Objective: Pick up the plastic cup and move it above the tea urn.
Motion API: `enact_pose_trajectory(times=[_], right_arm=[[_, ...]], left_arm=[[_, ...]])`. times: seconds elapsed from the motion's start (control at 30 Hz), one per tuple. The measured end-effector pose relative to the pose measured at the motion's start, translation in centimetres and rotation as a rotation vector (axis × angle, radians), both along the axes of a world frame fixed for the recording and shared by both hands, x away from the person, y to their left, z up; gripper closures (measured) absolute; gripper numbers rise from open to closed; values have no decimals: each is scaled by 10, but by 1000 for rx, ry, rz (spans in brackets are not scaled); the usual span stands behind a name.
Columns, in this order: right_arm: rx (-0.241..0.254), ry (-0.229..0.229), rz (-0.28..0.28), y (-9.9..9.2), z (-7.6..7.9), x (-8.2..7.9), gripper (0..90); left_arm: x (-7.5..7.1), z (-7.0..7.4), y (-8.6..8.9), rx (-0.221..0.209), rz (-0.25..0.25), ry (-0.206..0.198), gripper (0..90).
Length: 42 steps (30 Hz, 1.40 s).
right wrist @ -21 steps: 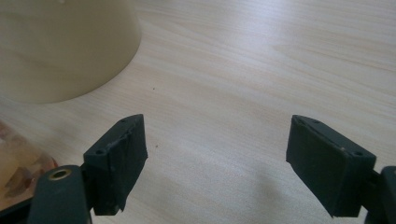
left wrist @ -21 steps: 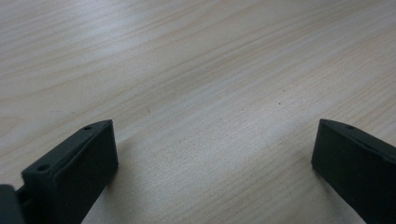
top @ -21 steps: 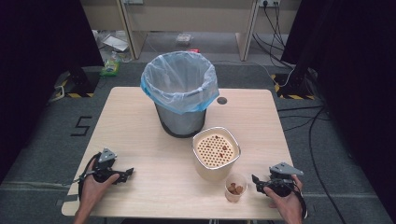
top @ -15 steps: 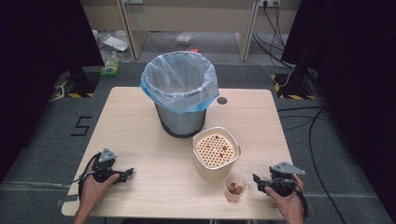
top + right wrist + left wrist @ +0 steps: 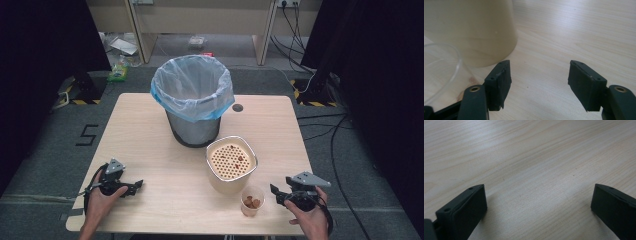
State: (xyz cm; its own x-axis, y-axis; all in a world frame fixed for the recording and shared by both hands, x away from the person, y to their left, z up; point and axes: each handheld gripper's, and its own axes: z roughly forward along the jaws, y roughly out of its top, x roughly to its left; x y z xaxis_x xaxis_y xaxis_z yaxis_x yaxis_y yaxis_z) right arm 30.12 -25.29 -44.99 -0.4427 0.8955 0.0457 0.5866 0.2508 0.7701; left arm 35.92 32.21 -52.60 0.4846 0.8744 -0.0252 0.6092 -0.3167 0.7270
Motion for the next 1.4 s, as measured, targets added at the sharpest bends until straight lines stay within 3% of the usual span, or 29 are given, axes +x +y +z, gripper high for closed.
enact_pose_trajectory(times=[0.3,0.63,1.0,1.4], right_arm=[[19,-35,32,8,21,-9,417],[35,-42,114,31,28,-14,457],[12,9,201,50,13,-12,549],[4,53,237,48,0,-10,695]], left_arm=[[0,0,0,1,-1,1,0],[0,0,0,1,-1,1,0],[0,0,0,1,-1,1,0],[0,0,0,1,-1,1,0]])
